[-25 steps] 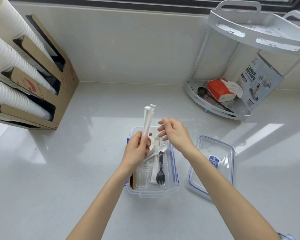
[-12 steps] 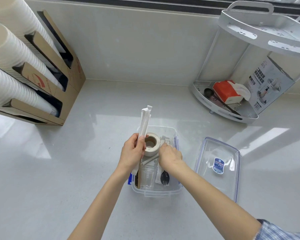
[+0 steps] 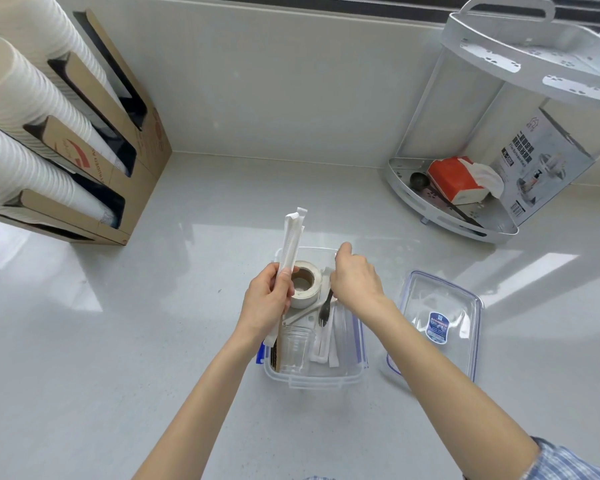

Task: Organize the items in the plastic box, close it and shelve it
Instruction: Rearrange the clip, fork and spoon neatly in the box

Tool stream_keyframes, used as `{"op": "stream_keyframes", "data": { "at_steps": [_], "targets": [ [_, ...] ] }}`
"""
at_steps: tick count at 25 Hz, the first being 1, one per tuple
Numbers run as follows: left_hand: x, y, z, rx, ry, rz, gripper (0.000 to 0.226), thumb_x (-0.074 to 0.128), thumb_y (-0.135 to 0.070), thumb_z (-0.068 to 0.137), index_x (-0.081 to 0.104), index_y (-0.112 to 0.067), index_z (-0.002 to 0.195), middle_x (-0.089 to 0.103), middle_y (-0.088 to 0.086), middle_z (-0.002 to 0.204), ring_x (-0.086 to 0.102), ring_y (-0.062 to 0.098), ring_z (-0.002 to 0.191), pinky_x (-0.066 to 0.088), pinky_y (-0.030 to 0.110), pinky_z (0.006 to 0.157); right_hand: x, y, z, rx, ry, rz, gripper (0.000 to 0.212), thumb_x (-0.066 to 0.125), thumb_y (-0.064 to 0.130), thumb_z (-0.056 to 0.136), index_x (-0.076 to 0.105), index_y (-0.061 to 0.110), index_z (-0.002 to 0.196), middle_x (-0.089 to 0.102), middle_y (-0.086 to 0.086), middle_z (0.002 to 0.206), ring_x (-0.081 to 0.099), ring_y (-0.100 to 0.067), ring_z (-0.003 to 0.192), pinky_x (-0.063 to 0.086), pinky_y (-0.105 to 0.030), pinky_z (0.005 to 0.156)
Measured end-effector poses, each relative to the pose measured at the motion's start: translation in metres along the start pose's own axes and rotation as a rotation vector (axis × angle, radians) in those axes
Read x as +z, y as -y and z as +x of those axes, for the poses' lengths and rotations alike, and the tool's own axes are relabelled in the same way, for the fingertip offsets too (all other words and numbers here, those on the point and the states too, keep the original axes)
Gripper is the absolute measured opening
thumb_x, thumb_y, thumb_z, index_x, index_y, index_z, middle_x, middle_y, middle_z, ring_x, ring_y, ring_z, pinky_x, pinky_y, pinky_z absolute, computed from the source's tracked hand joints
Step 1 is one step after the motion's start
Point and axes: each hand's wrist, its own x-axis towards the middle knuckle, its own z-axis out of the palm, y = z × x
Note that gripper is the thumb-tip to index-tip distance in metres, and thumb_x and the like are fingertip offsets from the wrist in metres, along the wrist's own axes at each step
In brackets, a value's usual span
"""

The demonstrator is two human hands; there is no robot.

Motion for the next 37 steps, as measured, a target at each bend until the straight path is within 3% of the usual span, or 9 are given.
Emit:
{"op": "stream_keyframes", "data": {
  "at_steps": [5, 9, 13, 15, 17, 19, 24, 28, 37],
  "targets": [
    [-0.001, 0.000, -0.001, 0.003, -0.006, 0.013, 0.031, 0.038, -0.022, 0.094, 0.054, 0.003, 0.100, 0.046, -0.004, 0.059, 0.041, 0.001, 0.038, 0.036, 0.010, 0.043, 0.011, -0.003, 0.001, 0.080, 0.062, 0.077, 0.034, 0.038, -0.009, 0.086, 0.036, -0.010, 0.120, 0.056, -0.029, 0.119, 0.053, -0.043, 0.111, 0.045, -0.040, 0.083],
    [-0.002, 0.000, -0.001, -0.008, -0.009, 0.014, 0.027, 0.038, -0.022, 0.094, 0.056, -0.002, 0.099, 0.046, -0.003, 0.060, 0.041, 0.000, 0.038, 0.035, 0.009, 0.042, 0.008, -0.009, 0.017, 0.119, 0.014, 0.233, 0.028, 0.038, -0.009, 0.083, 0.043, -0.009, 0.111, 0.064, -0.030, 0.104, 0.063, -0.043, 0.096, 0.054, -0.049, 0.083],
    [0.000, 0.000, 0.001, -0.013, -0.001, 0.015, 0.028, 0.039, -0.022, 0.094, 0.057, -0.003, 0.100, 0.048, -0.004, 0.061, 0.041, 0.000, 0.038, 0.036, 0.009, 0.042, 0.012, -0.009, 0.006, 0.036, 0.171, 0.149, 0.015, 0.041, -0.011, 0.080, 0.050, 0.001, 0.081, 0.069, -0.027, 0.099, 0.068, -0.039, 0.092, 0.056, -0.043, 0.084],
    [0.001, -0.001, 0.001, -0.002, 0.003, 0.016, 0.027, 0.039, -0.022, 0.094, 0.057, -0.003, 0.100, 0.048, -0.004, 0.061, 0.041, 0.000, 0.038, 0.036, 0.009, 0.042, 0.015, -0.007, -0.002, -0.001, 0.242, 0.007, 0.022, 0.043, -0.012, 0.081, 0.053, -0.004, 0.099, 0.059, -0.025, 0.117, 0.061, -0.038, 0.107, 0.051, -0.038, 0.090],
    [0.000, -0.001, 0.000, 0.000, -0.001, 0.018, 0.028, 0.039, -0.023, 0.094, 0.057, -0.003, 0.100, 0.048, -0.004, 0.060, 0.041, 0.000, 0.038, 0.036, 0.009, 0.042, 0.018, -0.003, -0.005, -0.040, 0.243, -0.139, 0.044, 0.046, -0.008, 0.084, 0.040, -0.003, 0.127, 0.040, -0.022, 0.133, 0.053, -0.036, 0.116, 0.046, -0.037, 0.092],
    [0.000, 0.000, 0.001, -0.002, -0.003, 0.022, 0.029, 0.039, -0.023, 0.093, 0.056, 0.000, 0.099, 0.048, -0.005, 0.060, 0.041, 0.000, 0.037, 0.036, 0.010, 0.042, 0.022, 0.002, -0.005, -0.065, 0.232, -0.235, 0.052, 0.049, -0.004, 0.085, 0.034, -0.002, 0.134, 0.029, -0.020, 0.138, 0.051, -0.032, 0.118, 0.046, -0.035, 0.093],
    [-0.002, -0.001, 0.002, 0.001, -0.004, 0.013, 0.030, 0.039, -0.022, 0.093, 0.055, 0.003, 0.099, 0.048, -0.005, 0.059, 0.041, 0.001, 0.038, 0.035, 0.011, 0.043, 0.031, 0.008, 0.002, -0.079, 0.178, -0.403, 0.051, 0.053, 0.002, 0.086, 0.036, -0.003, 0.134, 0.029, -0.020, 0.139, 0.047, -0.027, 0.122, 0.046, -0.028, 0.094],
    [-0.003, 0.000, 0.002, -0.001, -0.003, 0.003, 0.028, 0.039, -0.022, 0.093, 0.056, -0.001, 0.099, 0.048, -0.005, 0.060, 0.042, 0.001, 0.038, 0.036, 0.010, 0.043, 0.034, 0.005, 0.000, -0.165, 0.097, -0.542, 0.040, 0.045, 0.002, 0.090, 0.040, -0.005, 0.130, 0.040, -0.021, 0.134, 0.045, -0.025, 0.123, 0.046, -0.026, 0.091],
    [-0.003, 0.002, -0.003, -0.026, 0.005, 0.001, 0.026, 0.038, -0.022, 0.094, 0.057, -0.005, 0.099, 0.051, -0.004, 0.063, 0.045, -0.001, 0.039, 0.040, 0.010, 0.045, 0.026, 0.001, -0.003, -0.287, 0.046, -0.525, 0.033, 0.048, -0.002, 0.085, 0.056, 0.001, 0.117, 0.036, -0.017, 0.133, 0.036, -0.030, 0.124, 0.042, -0.033, 0.092]
  ]
}}
